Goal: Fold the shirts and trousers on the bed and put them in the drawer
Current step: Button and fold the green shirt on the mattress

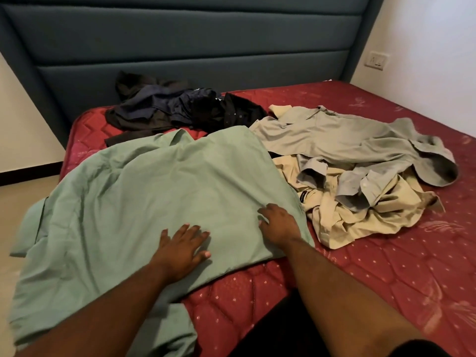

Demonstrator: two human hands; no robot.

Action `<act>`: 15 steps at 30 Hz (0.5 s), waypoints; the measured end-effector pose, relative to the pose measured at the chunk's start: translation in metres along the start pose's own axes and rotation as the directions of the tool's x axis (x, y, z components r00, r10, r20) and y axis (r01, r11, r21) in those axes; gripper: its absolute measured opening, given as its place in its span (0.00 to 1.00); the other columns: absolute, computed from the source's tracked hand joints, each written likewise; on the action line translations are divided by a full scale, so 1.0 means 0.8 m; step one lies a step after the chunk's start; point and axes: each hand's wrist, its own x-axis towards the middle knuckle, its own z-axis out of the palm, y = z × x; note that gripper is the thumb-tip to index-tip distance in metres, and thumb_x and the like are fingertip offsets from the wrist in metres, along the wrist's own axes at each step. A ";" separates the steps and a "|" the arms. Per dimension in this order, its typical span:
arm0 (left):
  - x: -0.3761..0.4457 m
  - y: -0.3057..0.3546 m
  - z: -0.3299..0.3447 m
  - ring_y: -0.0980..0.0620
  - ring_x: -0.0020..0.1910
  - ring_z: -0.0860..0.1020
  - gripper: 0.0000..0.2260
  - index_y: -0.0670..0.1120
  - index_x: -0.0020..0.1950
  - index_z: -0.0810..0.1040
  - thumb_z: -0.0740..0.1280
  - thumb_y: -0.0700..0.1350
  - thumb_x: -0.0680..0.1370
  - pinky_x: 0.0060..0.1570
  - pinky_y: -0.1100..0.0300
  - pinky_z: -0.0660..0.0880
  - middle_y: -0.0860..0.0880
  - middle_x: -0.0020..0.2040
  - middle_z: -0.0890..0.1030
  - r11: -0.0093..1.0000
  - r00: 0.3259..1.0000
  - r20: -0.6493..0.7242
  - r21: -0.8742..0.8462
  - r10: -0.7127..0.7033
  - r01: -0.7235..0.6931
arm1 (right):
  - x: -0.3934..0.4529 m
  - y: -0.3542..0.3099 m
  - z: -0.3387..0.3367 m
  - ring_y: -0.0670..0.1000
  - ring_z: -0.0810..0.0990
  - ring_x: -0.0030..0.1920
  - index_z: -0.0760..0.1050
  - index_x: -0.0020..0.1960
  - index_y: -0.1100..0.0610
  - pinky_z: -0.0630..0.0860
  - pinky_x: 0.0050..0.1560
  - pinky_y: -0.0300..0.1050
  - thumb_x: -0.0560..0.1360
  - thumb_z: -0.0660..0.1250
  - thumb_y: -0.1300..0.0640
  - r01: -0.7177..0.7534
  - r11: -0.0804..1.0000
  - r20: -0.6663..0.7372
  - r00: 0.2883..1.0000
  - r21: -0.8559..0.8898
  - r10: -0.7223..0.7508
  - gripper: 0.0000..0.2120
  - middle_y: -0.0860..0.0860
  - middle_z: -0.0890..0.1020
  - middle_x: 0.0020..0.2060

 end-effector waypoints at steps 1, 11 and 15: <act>0.015 0.010 -0.006 0.51 0.79 0.45 0.45 0.60 0.79 0.49 0.32 0.73 0.63 0.72 0.37 0.46 0.54 0.80 0.49 1.000 1.000 0.007 -0.001 0.025 -0.025 | 0.004 0.001 0.003 0.58 0.73 0.63 0.74 0.64 0.52 0.69 0.62 0.50 0.79 0.58 0.51 -0.068 0.996 -0.006 0.998 0.064 0.068 0.15 0.54 0.75 0.64; 0.231 -0.004 -0.051 0.50 0.79 0.46 0.28 0.59 0.79 0.52 0.50 0.65 0.80 0.73 0.36 0.46 0.53 0.80 0.49 0.982 0.993 -0.107 -0.187 -0.057 0.036 | 0.204 0.016 -0.026 0.61 0.71 0.64 0.67 0.70 0.56 0.70 0.61 0.53 0.80 0.58 0.55 -0.142 0.969 -0.131 0.977 0.203 0.171 0.19 0.58 0.69 0.66; 0.279 -0.008 -0.045 0.49 0.79 0.44 0.29 0.60 0.79 0.49 0.50 0.66 0.79 0.73 0.37 0.43 0.51 0.80 0.50 0.985 0.989 -0.141 -0.172 -0.030 0.006 | 0.284 0.018 -0.026 0.60 0.74 0.61 0.70 0.65 0.58 0.70 0.55 0.49 0.75 0.66 0.51 -0.157 0.890 -0.108 0.969 0.428 0.222 0.21 0.58 0.75 0.61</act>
